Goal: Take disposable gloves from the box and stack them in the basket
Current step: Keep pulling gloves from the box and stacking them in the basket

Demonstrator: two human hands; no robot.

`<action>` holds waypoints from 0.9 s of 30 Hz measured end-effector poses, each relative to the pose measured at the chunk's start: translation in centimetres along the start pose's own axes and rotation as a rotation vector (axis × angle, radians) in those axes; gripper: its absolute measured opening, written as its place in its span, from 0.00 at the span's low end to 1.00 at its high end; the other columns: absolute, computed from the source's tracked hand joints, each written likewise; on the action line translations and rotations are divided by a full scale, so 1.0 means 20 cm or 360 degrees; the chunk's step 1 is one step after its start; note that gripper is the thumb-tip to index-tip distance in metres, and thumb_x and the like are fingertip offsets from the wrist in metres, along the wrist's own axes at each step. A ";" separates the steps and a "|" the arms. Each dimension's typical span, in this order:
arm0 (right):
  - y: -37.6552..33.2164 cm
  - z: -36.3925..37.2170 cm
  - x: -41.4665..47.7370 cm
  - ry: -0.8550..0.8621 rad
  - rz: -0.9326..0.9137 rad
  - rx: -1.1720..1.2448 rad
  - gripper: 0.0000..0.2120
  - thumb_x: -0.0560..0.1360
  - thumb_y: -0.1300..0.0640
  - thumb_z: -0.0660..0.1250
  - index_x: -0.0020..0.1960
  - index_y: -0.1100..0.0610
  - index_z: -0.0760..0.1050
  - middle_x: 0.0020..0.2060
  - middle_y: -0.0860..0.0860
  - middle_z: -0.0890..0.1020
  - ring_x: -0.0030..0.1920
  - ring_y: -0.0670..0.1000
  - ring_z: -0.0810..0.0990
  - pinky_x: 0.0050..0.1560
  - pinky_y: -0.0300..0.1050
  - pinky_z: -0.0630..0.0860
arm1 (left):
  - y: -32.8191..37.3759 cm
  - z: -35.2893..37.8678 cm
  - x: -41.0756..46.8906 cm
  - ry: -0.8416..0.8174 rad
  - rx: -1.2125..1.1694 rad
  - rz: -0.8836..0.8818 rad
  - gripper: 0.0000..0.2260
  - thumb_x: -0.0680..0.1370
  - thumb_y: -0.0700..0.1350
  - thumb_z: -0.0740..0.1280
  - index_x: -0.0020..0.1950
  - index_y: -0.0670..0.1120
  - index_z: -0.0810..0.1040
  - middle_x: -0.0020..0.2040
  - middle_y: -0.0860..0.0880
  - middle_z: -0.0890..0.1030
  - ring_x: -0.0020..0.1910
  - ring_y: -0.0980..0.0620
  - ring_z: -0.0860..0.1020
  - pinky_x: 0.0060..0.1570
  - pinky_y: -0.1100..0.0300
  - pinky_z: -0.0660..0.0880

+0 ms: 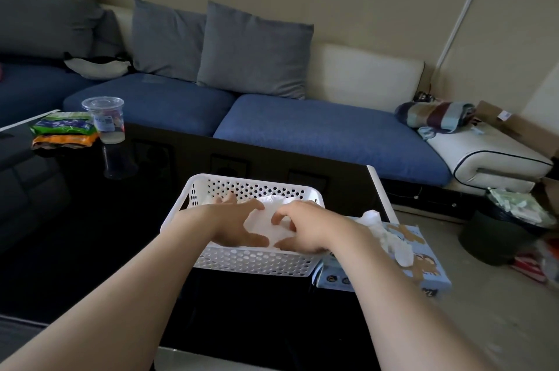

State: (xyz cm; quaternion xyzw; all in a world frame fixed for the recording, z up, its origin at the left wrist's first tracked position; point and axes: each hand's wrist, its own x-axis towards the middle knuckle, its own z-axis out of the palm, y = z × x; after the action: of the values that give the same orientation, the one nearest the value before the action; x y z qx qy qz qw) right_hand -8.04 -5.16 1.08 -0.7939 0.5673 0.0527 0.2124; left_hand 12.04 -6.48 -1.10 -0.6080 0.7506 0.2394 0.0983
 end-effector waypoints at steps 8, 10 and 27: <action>0.02 -0.08 -0.11 0.0291 0.0011 0.0269 0.23 0.75 0.36 0.75 0.67 0.43 0.81 0.56 0.47 0.80 0.49 0.49 0.84 0.46 0.46 0.83 | 0.11 -0.03 -0.06 0.0558 0.0049 0.0085 0.07 0.82 0.49 0.60 0.60 0.50 0.67 0.62 0.45 0.71 0.63 0.42 0.69 0.66 0.43 0.69; 0.06 -0.10 -0.15 0.0597 0.0067 0.0365 0.13 0.78 0.39 0.73 0.56 0.45 0.85 0.51 0.46 0.83 0.47 0.50 0.84 0.48 0.50 0.84 | 0.15 -0.03 -0.06 0.0743 0.0062 0.0130 0.05 0.82 0.44 0.59 0.58 0.49 0.68 0.58 0.47 0.71 0.58 0.44 0.69 0.62 0.46 0.71; 0.52 -0.09 -0.42 0.0788 0.0569 0.0618 0.26 0.63 0.46 0.87 0.53 0.48 0.78 0.48 0.48 0.83 0.47 0.48 0.83 0.46 0.46 0.82 | 0.59 0.10 0.04 0.0842 -0.0106 0.0784 0.09 0.82 0.51 0.65 0.61 0.55 0.80 0.59 0.58 0.80 0.62 0.55 0.75 0.66 0.49 0.68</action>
State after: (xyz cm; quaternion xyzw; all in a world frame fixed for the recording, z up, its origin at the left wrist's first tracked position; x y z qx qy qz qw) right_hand -20.88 -1.33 2.42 -0.6157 0.7309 -0.2135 0.2029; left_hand 0.17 -4.43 -0.25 -0.4527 0.8658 0.1145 -0.1798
